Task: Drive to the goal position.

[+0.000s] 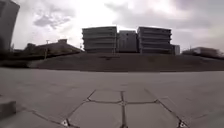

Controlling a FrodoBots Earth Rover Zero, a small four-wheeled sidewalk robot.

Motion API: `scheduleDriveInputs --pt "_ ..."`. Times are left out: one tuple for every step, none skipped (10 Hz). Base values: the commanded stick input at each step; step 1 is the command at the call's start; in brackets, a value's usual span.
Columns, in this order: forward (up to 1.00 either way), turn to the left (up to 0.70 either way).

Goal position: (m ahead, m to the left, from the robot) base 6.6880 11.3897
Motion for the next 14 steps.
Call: scheduleDriveInputs --pt "1.0 0.27" --pt "1.0 0.27" --pt "1.0 0.27" --pt "1.0 0.27" --pt "1.0 0.27" --pt "1.0 0.27" --pt "1.0 0.27" --pt "1.0 0.27" --pt "1.0 0.27" --pt "1.0 0.27" --pt "1.0 0.27" --pt "1.0 0.27" --pt "1.0 0.27" --pt "1.0 0.27"
